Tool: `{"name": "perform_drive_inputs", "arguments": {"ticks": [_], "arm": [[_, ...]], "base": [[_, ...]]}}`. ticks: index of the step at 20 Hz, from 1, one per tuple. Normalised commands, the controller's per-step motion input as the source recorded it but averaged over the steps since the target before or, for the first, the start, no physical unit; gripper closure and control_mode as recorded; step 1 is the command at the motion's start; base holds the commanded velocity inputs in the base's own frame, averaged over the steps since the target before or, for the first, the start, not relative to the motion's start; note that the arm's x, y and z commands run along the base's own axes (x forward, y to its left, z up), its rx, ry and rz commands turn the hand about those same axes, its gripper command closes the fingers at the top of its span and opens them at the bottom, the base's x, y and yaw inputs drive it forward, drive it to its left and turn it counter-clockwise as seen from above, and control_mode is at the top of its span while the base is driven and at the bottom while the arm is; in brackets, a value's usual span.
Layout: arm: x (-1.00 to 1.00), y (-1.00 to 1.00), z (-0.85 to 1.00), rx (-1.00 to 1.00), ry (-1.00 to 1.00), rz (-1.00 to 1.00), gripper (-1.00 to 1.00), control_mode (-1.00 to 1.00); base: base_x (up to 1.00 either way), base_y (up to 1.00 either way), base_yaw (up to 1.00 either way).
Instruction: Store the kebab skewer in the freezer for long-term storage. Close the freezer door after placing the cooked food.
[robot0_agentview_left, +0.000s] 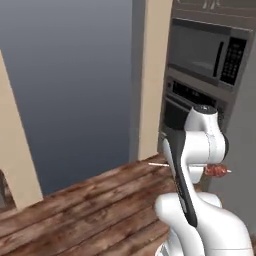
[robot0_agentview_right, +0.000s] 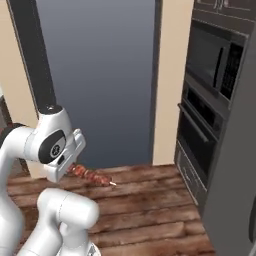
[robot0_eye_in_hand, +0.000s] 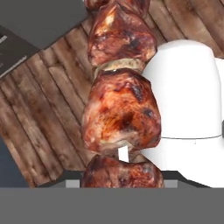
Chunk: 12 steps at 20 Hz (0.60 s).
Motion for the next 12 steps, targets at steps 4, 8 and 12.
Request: {"name": "perform_drive_inputs", "arguments": {"ticks": [4, 8, 12], "arm": [[0.00, 0.00, 0.00, 0.00, 0.00, 0.00, 1.00, 1.00], [0.00, 0.00, 0.00, 0.00, 0.00, 0.00, 1.00, 1.00], [0.00, 0.00, 0.00, 0.00, 0.00, 0.00, 1.00, 1.00]], "base": [[0.34, 0.13, -0.90], [0.25, 0.11, -0.93], [0.25, 0.09, -0.92]]}}
